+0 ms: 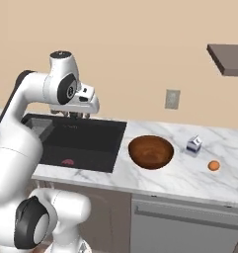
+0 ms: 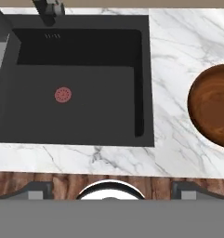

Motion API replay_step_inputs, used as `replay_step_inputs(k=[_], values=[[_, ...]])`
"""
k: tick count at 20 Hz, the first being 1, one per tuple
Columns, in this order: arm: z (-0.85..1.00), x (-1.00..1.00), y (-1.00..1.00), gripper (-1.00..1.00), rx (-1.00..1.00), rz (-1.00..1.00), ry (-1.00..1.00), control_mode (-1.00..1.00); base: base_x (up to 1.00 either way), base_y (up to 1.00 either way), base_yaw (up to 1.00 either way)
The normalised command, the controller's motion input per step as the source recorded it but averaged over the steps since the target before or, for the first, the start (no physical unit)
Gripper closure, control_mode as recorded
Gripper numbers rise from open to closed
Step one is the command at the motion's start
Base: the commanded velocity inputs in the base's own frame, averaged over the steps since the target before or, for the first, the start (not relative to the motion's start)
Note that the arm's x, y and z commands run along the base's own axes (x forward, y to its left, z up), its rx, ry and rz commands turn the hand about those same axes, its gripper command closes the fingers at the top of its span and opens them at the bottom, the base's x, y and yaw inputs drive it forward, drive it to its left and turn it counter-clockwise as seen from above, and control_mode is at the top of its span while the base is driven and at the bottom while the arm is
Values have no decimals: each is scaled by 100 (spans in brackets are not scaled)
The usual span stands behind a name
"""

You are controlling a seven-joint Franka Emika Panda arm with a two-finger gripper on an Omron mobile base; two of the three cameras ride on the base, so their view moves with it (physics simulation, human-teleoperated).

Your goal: Gather the eggs and milk located in the vicinity of the sink area and place them right next to the bowl.

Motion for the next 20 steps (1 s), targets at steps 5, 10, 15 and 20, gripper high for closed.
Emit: replay_step_inputs(k=[5, 10, 15, 20], values=[[0, 0, 0, -100, 0, 0, 0, 100, 0, 71, 0], [0, 0, 0, -100, 0, 0, 0, 100, 0, 70, -1], [0, 0, 0, -100, 0, 0, 0, 100, 0, 66, -2], [0, 0, 0, -100, 0, 0, 0, 100, 0, 66, -2]])
